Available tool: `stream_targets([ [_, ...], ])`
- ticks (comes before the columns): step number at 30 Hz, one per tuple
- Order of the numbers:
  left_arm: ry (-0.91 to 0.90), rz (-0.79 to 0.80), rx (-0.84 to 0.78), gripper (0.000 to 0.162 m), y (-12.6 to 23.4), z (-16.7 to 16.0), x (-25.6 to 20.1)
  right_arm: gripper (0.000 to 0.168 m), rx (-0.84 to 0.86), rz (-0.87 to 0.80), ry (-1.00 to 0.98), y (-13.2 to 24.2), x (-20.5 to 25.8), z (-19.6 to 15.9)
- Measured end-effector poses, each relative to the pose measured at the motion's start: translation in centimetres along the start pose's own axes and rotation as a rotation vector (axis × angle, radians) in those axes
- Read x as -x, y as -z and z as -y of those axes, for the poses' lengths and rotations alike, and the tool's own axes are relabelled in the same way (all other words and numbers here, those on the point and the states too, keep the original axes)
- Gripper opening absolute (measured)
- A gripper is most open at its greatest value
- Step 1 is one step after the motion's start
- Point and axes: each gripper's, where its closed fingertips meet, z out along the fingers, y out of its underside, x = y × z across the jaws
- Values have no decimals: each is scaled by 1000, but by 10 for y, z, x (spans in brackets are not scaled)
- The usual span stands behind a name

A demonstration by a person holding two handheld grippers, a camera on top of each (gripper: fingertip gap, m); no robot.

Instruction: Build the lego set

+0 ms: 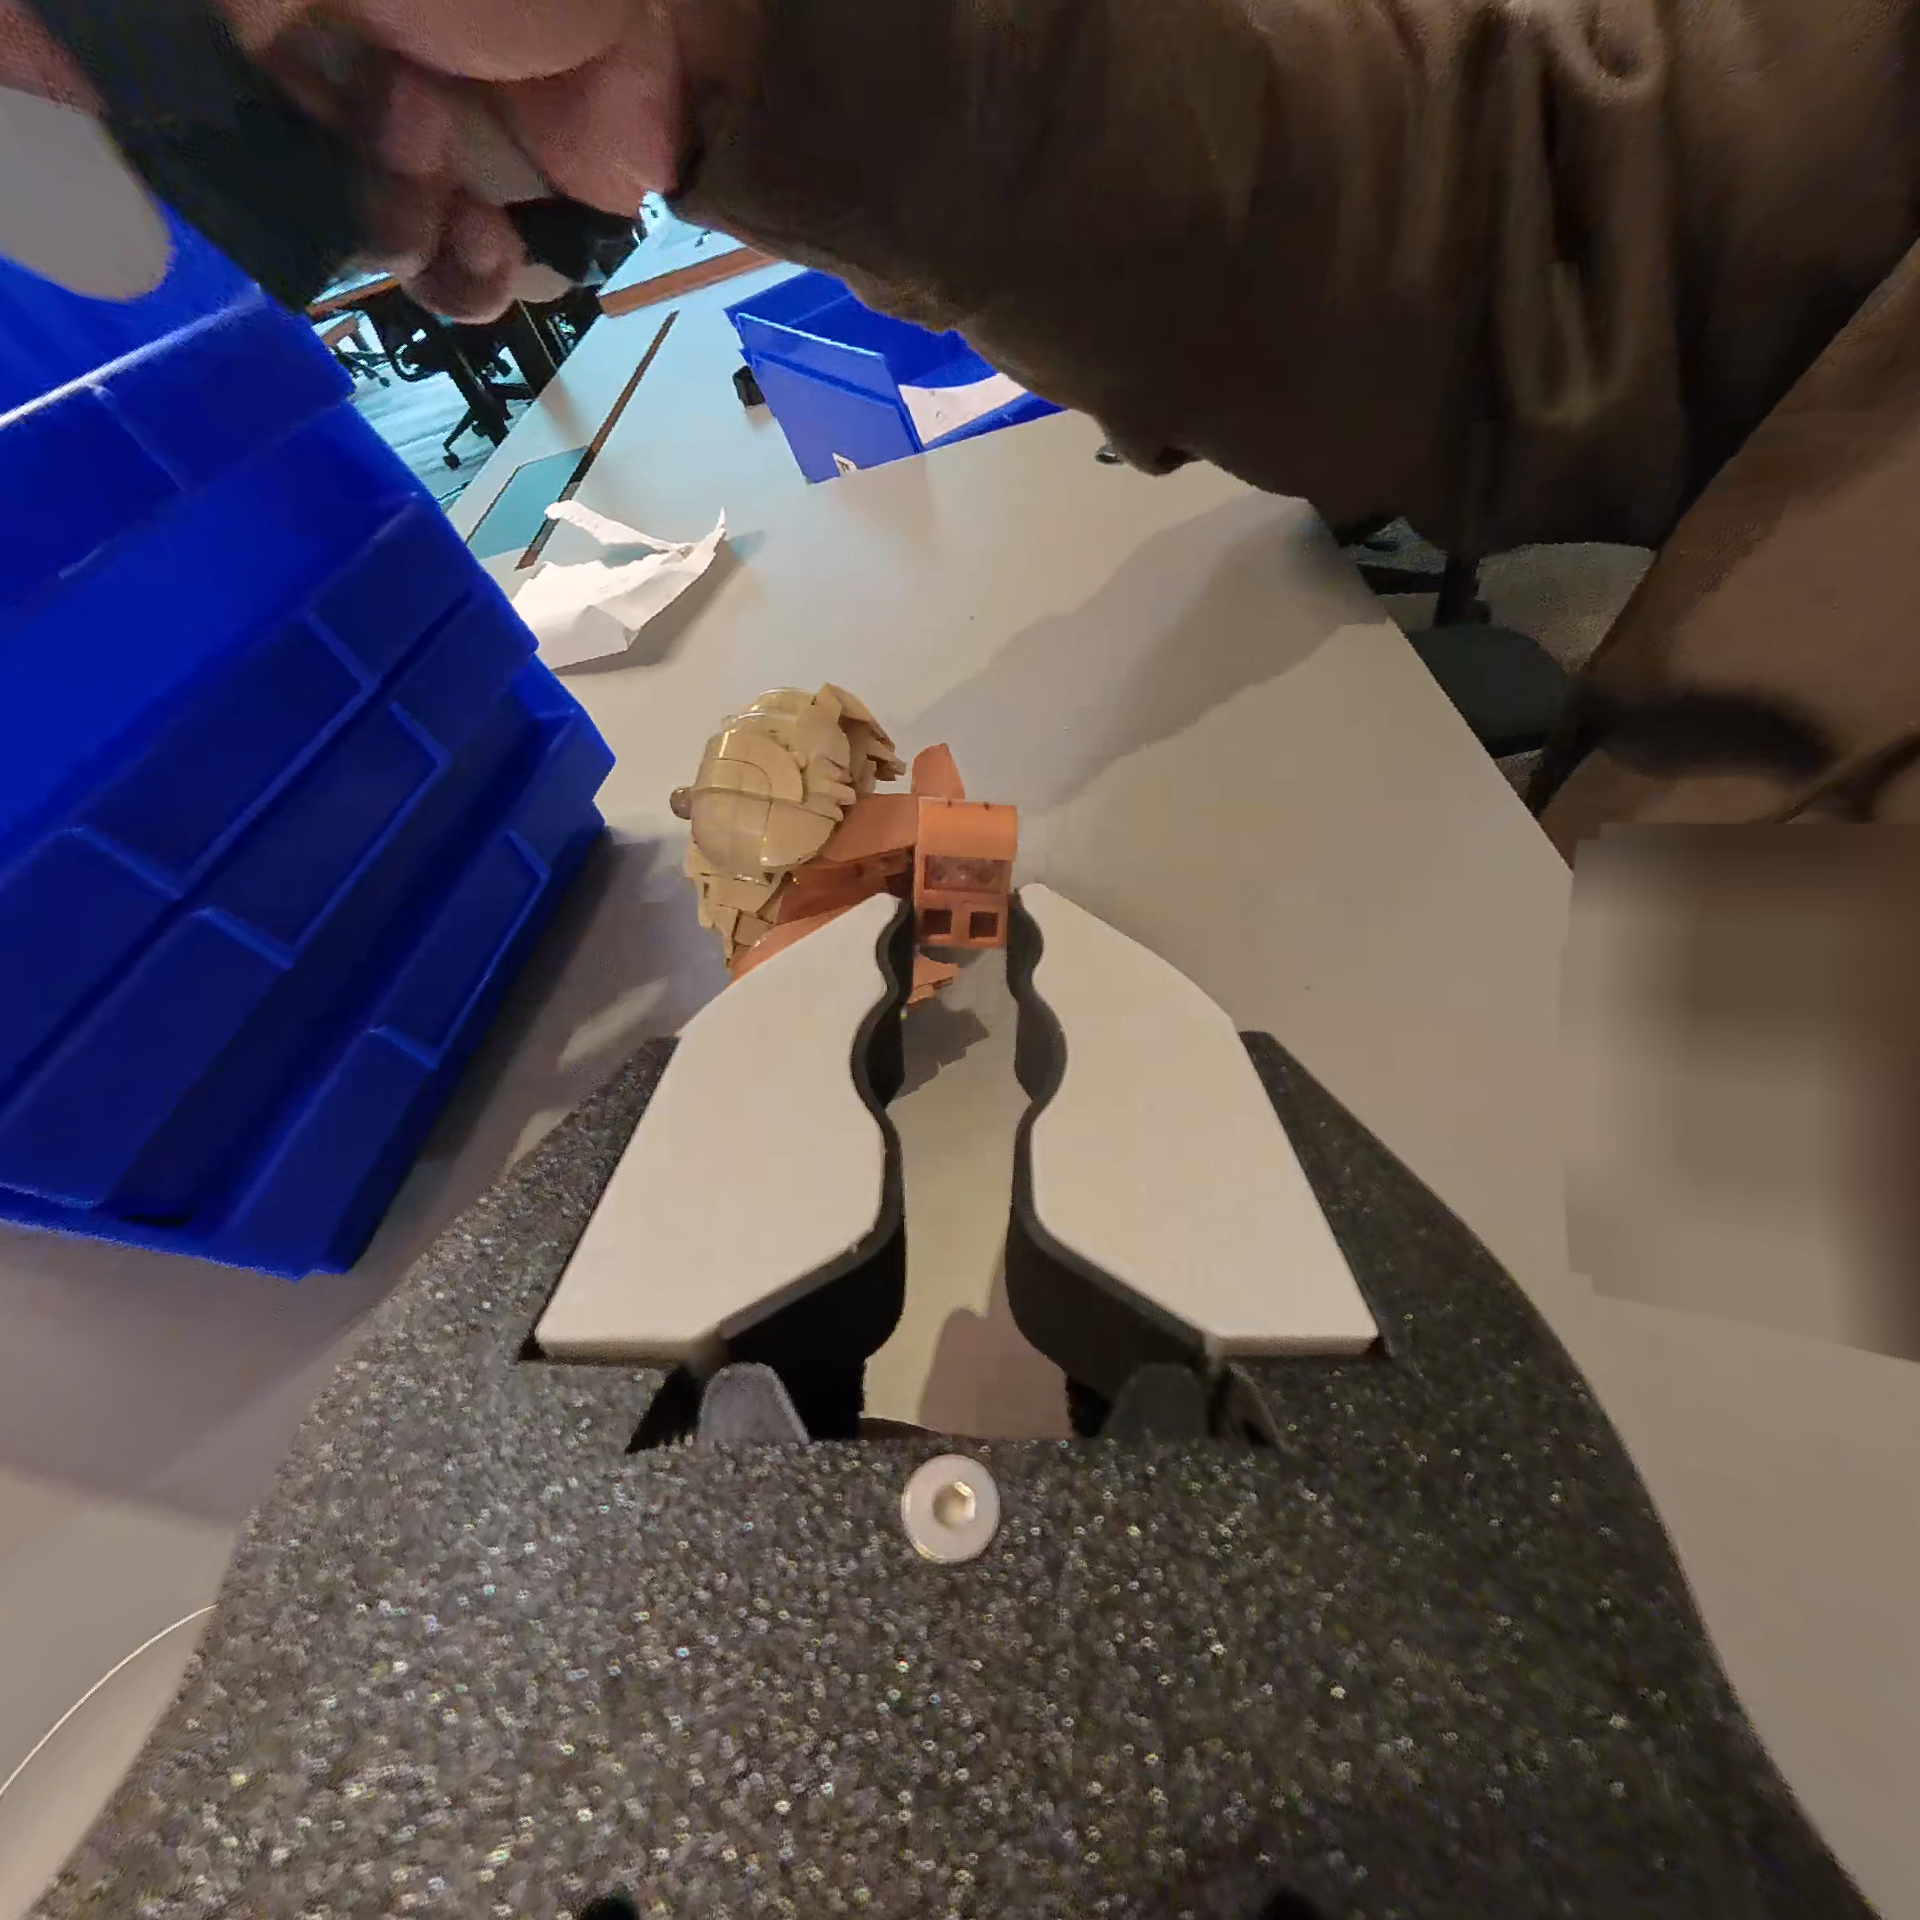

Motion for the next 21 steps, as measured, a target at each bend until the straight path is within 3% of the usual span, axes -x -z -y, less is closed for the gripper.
stream_targets([
  [3, 18, 9, -8, 17, 3, -1, 4, 30, 26, -20, -58, -12, -12, -5],
  [7, 56, 3, -41, 17, 7, 2, 6, 35, -30, -16, 14, 0, -1, -8],
  [11, 147, -60, -139, 17, 13, 16, 3, 36, -168, 102, 315, 34, 51, -5],
  [16, 300, -217, -233, 17, 18, 26, -7, 33, -280, 372, 798, 79, 152, -42],
  [21, 380, -296, -232, 17, 16, 27, -15, 31, -289, 492, 924, 82, 193, -65],
])
